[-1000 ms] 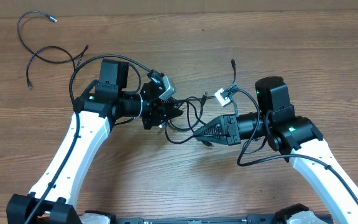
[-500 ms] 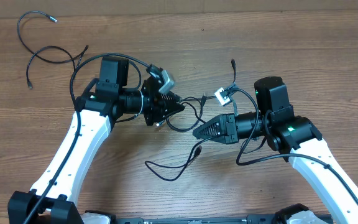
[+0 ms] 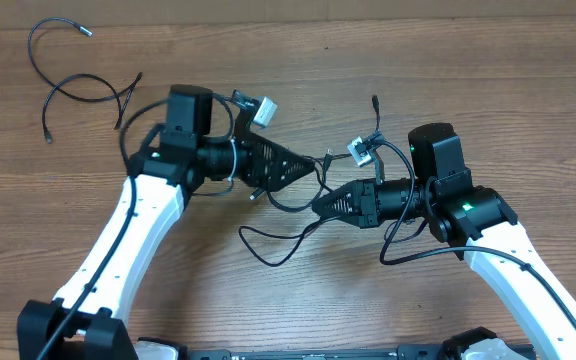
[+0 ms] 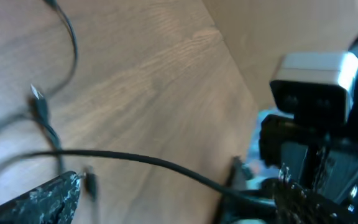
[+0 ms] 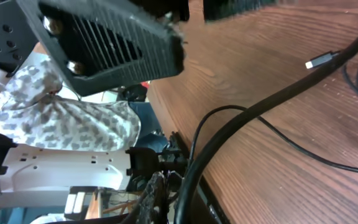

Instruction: Untangle cables

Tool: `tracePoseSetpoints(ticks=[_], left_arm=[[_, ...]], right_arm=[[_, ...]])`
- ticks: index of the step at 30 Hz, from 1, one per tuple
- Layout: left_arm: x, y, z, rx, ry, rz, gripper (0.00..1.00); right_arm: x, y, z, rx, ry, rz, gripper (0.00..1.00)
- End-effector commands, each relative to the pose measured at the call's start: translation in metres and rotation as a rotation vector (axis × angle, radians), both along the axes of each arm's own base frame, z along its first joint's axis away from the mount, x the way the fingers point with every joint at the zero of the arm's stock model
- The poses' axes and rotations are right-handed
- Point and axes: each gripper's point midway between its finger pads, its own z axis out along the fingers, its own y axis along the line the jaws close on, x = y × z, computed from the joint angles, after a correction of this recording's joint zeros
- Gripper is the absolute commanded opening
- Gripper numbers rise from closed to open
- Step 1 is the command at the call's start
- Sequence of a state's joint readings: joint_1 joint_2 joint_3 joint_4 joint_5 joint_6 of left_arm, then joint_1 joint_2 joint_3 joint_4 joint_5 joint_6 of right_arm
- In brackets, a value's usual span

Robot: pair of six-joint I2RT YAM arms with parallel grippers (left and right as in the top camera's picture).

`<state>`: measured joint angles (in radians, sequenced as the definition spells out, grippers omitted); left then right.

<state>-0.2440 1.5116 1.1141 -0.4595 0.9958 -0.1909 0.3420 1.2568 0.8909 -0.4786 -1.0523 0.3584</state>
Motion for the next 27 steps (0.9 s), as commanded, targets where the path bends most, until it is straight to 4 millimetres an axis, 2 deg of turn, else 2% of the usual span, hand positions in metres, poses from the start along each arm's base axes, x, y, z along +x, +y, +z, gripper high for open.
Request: tracePoseSetpoints(ticks=[1,4,7,10,14,16,19,23,27], left_arm=[[0.0,-0.013,-0.003,-0.051,0.285,0.09,1.0],[0.002,-0.023,-0.014,-0.045,0.428,0.157,0.99],[0.008,-0.027,-0.037,0.003,0.58,0.273,1.0],[0.008,-0.032,-0.057,0.027,0.697,0.327,0.96],[0.011,-0.03,-0.079,0.051,0.763,0.35,0.96],[0.022,-0.019,-0.087,0.056,0.713,0.353,1.0],[0.04,0.007,-0.08,0.017,0.638,0.361,1.0],[0.052,0.044,-0.056,-0.135,0.673,0.351,0.99],[0.042,0.068,-0.039,-0.248,0.719,0.286,0.99]], right_arm=[[0.004,0.001,0.002,-0.009,-0.037,-0.002,0.04],[0.004,0.001,0.002,-0.01,-0.037,-0.002,0.04],[0.004,0.001,0.002,-0.01,-0.037,-0.002,0.04],[0.004,0.001,0.002,-0.01,-0.036,-0.002,0.04],[0.003,0.001,0.001,-0.014,-0.03,-0.004,0.04],[0.009,-0.003,-0.009,-0.066,-0.024,-0.049,0.04],[0.02,-0.013,-0.026,-0.165,-0.02,-0.132,0.04],[0.033,-0.024,-0.038,-0.255,-0.038,-0.217,0.04],[0.046,-0.029,-0.039,-0.284,-0.082,-0.27,0.04]])
